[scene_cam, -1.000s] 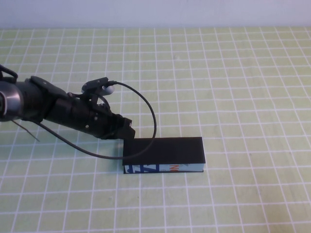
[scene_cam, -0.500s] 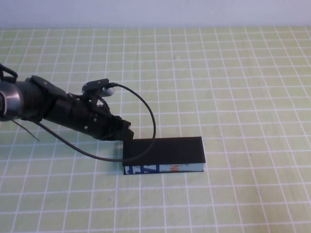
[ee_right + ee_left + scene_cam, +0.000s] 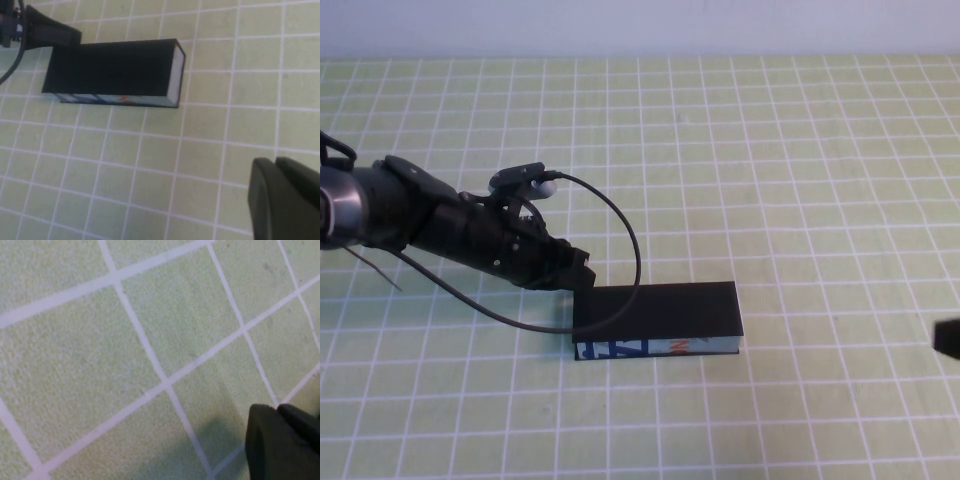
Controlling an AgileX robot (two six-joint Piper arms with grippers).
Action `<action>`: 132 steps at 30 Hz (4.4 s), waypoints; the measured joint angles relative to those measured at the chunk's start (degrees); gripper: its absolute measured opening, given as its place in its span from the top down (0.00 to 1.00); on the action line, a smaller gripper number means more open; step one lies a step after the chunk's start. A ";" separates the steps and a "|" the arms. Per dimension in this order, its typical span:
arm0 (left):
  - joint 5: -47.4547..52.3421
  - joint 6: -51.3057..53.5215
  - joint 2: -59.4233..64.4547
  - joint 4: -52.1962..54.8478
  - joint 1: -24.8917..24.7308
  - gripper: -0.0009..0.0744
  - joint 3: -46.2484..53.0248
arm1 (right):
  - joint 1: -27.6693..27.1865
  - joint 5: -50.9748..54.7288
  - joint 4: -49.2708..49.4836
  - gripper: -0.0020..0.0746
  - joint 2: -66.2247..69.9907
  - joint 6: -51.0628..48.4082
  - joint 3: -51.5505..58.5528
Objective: Take glasses out of glasses case
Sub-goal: Pick up the glasses from the glasses case
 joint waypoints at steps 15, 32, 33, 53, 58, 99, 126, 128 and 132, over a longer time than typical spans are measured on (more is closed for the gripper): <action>0.00 0.00 0.00 0.00 0.00 0.99 0.00 | 31.38 -5.73 -4.74 1.00 34.81 -8.83 -22.37; 0.00 0.00 0.00 0.00 0.00 0.99 0.00 | 41.78 -14.75 -32.97 0.66 49.86 -17.38 -30.27; 0.00 0.00 0.00 0.00 0.00 0.99 0.00 | 41.78 -15.57 -33.45 0.66 50.17 -17.52 -30.27; 0.04 0.00 0.00 0.00 0.00 0.99 0.00 | 41.78 -22.13 -44.89 0.65 56.53 -18.16 -30.60; -0.06 0.00 0.00 0.00 0.00 0.99 0.00 | 41.78 -23.10 -45.62 0.65 57.07 -18.16 -30.82; 0.94 0.49 -2.92 0.69 1.96 0.99 -0.13 | 41.68 -21.23 -51.45 0.98 53.80 -11.21 -33.77; 16.08 43.44 -21.24 -21.54 7.42 0.99 28.82 | 41.68 -23.09 -51.45 0.98 53.80 -11.08 -33.77; 15.40 46.22 -18.97 -23.62 7.42 0.99 28.82 | 41.68 -23.21 -51.45 0.98 53.80 -11.04 -33.77; 14.78 51.34 -14.88 -28.22 7.42 0.99 28.82 | 41.68 -23.41 -51.45 0.98 53.80 -11.04 -33.77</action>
